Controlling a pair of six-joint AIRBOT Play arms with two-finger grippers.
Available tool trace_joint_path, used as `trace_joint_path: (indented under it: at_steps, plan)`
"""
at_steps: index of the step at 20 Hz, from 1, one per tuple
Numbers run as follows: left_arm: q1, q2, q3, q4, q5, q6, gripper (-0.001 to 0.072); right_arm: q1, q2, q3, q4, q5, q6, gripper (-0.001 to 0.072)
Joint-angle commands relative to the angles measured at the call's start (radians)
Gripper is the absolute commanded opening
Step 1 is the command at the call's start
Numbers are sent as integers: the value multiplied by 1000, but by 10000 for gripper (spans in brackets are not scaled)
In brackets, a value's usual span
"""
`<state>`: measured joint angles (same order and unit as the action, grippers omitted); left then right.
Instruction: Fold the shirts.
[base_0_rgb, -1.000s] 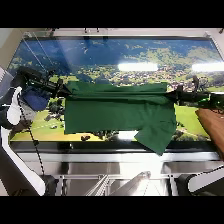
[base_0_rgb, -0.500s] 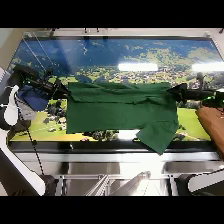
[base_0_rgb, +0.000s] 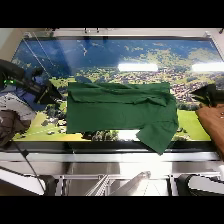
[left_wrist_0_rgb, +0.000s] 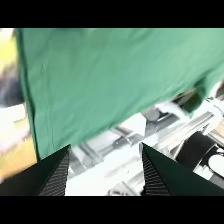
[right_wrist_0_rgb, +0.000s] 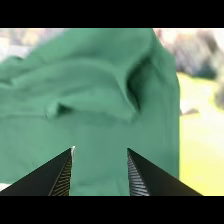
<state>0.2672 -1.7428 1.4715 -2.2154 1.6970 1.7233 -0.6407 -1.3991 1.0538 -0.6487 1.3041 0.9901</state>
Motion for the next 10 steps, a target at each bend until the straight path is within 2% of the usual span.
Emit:
trace_joint_path:
  at_steps: [1, 5, 10]
  plan:
    - [2, 139, -324, 53, -136, 14, 476, -21, 127, -133, -68, -23, 43, 385]
    - [7, 148, -541, 51, -232, 76, 474, -16, 177, -218, -29, -26, 31, 386]
    - [54, 133, -621, 47, -324, 107, 474, -16, 207, -224, -21, 0, 32, 386]
